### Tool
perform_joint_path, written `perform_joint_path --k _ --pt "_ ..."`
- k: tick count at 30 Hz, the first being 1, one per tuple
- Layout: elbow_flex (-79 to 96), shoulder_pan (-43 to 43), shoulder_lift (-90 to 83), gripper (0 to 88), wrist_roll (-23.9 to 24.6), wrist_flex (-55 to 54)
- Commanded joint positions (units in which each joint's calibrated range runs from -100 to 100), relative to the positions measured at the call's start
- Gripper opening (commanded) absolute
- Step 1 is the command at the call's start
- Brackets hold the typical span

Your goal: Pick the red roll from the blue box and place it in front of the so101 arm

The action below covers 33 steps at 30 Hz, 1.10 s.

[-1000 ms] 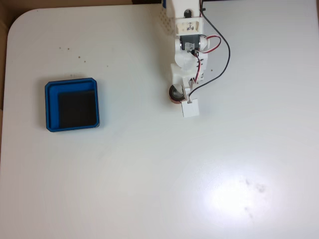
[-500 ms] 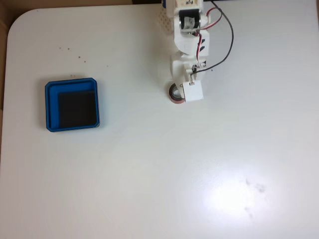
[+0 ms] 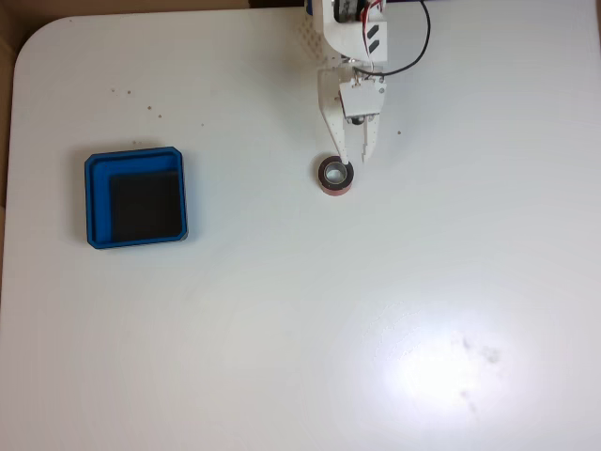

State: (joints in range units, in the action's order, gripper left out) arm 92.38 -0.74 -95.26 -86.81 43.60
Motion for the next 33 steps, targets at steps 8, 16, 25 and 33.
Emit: perform_joint_path --k 8,16,25,33 --pt "7.5 -0.2 -3.3 10.9 -0.4 -0.3" --pt "7.4 0.1 -3.2 10.9 -0.6 0.0" --pt "7.4 0.1 -3.2 6.2 -0.6 0.0" --pt "7.4 0.0 -3.3 0.7 -0.3 0.0"
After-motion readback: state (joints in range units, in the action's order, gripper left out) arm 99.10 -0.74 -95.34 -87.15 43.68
